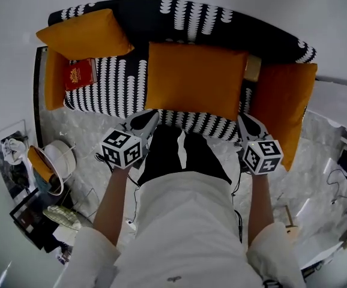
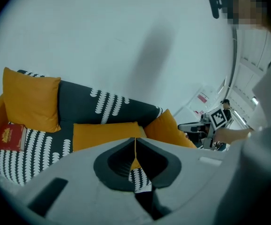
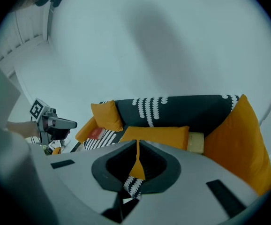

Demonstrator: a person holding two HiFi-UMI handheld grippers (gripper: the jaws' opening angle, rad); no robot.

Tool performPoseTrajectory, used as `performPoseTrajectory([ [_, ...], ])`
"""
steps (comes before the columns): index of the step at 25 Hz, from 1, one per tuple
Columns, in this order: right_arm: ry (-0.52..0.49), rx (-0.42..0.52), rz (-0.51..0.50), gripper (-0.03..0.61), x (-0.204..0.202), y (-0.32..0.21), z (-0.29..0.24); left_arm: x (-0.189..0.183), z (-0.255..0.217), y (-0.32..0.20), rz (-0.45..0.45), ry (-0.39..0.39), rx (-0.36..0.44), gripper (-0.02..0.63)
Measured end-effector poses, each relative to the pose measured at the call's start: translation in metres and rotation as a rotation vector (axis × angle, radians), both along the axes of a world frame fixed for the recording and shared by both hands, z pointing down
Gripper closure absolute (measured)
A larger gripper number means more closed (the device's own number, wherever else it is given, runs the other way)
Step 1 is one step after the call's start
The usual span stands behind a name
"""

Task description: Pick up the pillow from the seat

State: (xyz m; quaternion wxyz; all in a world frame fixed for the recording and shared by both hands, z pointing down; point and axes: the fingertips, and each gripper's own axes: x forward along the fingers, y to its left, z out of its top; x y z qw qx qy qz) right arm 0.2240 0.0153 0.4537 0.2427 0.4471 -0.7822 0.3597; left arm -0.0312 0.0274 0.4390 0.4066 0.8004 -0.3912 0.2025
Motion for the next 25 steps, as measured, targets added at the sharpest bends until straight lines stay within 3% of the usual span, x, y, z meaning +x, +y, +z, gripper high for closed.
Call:
performPoseTrajectory([
  [6, 0.01, -0.063, 0.031, 0.57, -0.003, -0.007, 0.039, -0.022, 0.051, -0.02, -0.009, -0.022, -0.07, 0.601],
  [8, 0.017, -0.09, 0.039, 0.532, 0.001, -0.01, 0.056, -0.023, 0.068, -0.026, 0.002, -0.026, -0.092, 0.59],
  [10, 0.031, -0.121, 0.034, 0.464, 0.002, -0.012, 0.074, -0.023, 0.085, -0.032, 0.02, -0.027, -0.117, 0.54],
  [11, 0.039, -0.134, 0.028, 0.45, 0.001, -0.013, 0.083, -0.023, 0.093, -0.033, 0.027, -0.028, -0.13, 0.495],
  [19, 0.052, -0.215, 0.03, 0.32, 0.009, -0.024, 0.137, -0.019, 0.155, -0.042, 0.099, -0.058, -0.212, 0.374],
  [25, 0.049, -0.251, 0.006, 0.244, 0.011, -0.032, 0.166, -0.027, 0.189, -0.057, 0.113, -0.122, -0.249, 0.235],
])
